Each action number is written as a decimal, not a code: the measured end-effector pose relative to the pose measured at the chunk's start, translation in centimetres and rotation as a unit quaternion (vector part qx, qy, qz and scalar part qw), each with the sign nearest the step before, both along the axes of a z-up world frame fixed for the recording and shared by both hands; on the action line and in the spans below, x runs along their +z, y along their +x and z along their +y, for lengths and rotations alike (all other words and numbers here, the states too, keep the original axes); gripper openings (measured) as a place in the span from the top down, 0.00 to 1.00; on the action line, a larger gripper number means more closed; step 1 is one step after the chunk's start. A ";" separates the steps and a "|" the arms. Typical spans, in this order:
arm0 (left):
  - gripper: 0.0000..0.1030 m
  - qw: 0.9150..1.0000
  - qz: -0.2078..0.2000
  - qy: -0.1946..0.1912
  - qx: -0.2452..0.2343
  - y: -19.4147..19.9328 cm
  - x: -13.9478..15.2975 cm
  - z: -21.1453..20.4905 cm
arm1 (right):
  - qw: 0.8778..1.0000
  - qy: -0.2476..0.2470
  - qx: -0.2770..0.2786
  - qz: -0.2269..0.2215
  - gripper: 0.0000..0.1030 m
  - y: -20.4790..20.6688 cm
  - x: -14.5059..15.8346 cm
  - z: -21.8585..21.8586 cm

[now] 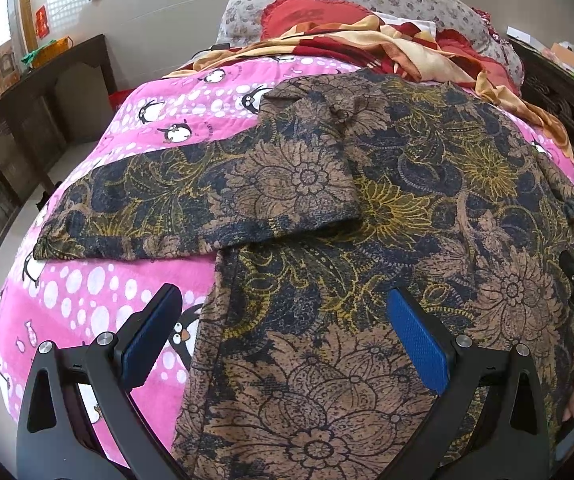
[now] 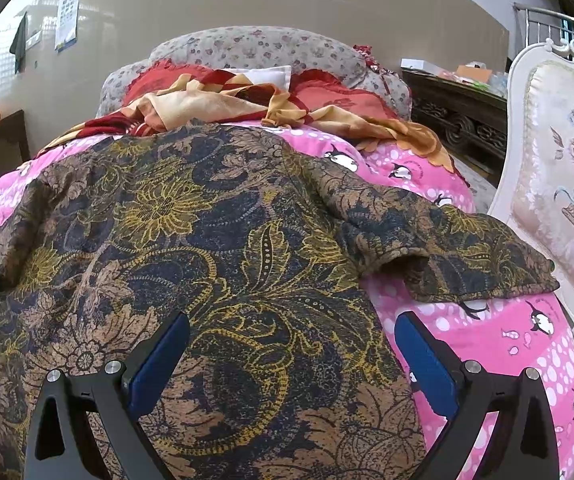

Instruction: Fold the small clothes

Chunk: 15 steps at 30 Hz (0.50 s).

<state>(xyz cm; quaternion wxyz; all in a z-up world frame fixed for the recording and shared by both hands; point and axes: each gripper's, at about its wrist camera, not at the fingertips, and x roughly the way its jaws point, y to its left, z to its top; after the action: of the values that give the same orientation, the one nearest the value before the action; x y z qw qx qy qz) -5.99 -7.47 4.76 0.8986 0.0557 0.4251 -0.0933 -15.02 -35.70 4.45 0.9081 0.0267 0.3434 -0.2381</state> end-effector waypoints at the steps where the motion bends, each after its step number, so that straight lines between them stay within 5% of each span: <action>1: 0.00 1.000 0.000 -0.001 0.000 0.0 0.0 0.0 | 1.000 0.000 0.001 0.000 0.02 0.0 0.0 0.0; 15: 0.00 1.000 0.000 -0.001 0.007 0.3 -0.7 0.8 | 1.000 0.003 0.025 0.008 0.02 0.4 -0.1 0.5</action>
<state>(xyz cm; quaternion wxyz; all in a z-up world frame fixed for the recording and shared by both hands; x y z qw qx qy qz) -5.73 -6.66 4.07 0.8991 0.0514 0.4258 -0.0873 -14.60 -35.23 4.37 0.9111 0.0187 0.3516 -0.2141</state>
